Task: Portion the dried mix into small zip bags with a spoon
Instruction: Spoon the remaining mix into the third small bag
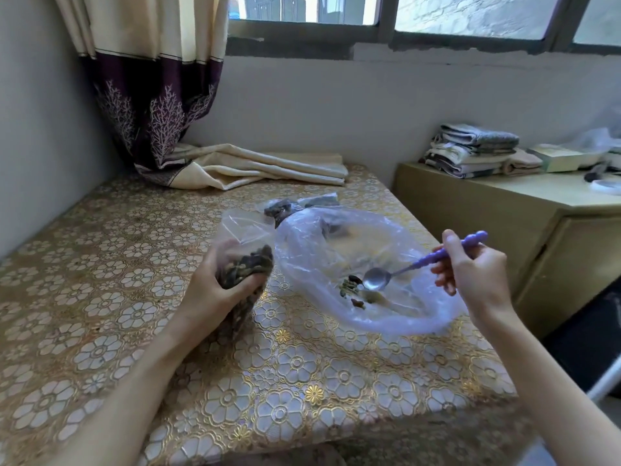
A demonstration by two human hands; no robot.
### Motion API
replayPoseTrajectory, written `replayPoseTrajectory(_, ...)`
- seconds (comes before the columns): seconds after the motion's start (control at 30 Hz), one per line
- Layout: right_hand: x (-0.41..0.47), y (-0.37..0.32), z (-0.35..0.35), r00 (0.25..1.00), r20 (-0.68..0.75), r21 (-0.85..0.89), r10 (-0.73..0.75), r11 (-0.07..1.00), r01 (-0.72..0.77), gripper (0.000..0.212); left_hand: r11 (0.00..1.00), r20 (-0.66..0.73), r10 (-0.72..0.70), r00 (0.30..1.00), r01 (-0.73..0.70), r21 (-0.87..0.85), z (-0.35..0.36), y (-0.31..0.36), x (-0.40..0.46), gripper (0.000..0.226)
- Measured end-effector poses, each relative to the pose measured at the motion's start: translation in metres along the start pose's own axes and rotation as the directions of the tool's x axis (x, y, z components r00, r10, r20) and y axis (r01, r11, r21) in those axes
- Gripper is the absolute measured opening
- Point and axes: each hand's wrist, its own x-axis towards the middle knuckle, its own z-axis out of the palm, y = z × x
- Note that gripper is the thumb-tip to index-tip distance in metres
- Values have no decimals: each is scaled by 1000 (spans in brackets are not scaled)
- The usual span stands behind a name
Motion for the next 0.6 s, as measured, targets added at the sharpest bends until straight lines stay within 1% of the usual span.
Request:
replayPoseTrajectory(0.07, 0, 1, -3, 999, -14, -76, -32, 997, 31, 39, 1000, 25, -8, 1000, 9, -18, 6, 3, -1, 65)
replayPoseTrajectory(0.13, 1, 1, -5, 998, -20, -111, -53, 993, 51, 40, 999, 10, -1, 1000, 0, 38, 9, 1, 0, 61)
replayPoseTrajectory(0.2, 1, 1, -5, 998, -25, -126, -59, 990, 56, 40, 991, -52, 8, 999, -1, 131, 10, -2, 2, 57)
replayPoseTrajectory(0.27, 2, 1, -4, 998, -31, -122, -50, 991, 46, 40, 972, -144, 19, 989, 15, 235, 9, -3, 5, 59)
replayPoseTrajectory(0.33, 2, 2, -3, 999, -26, -109, -29, 994, 26, 41, 945, -208, 23, 978, 47, 323, 9, -5, 9, 69)
replayPoseTrajectory(0.4, 2, 2, -2, 1000, -16, -97, -16, 995, 14, 41, 922, -218, 14, 976, 72, 380, 11, -5, 12, 74)
replayPoseTrajectory(0.47, 1, 2, -2, 1000, -7, -82, -13, 997, 12, 40, 911, -203, -22, 979, 104, 399, 16, -3, 13, 74)
replayPoseTrajectory(0.53, 0, 2, -3, 1000, 10, -74, -14, 997, 15, 40, 885, -217, -39, 975, 134, 445, 22, 0, 11, 72)
replayPoseTrajectory(0.57, 0, 2, -3, 1000, 21, -70, -11, 997, 13, 40, 855, -246, -14, 969, 139, 499, 25, 3, 9, 68)
replayPoseTrajectory(0.6, 0, 2, -4, 999, 31, -66, -8, 998, 10, 40, 822, -286, 56, 957, 118, 556, 29, 6, 6, 61)
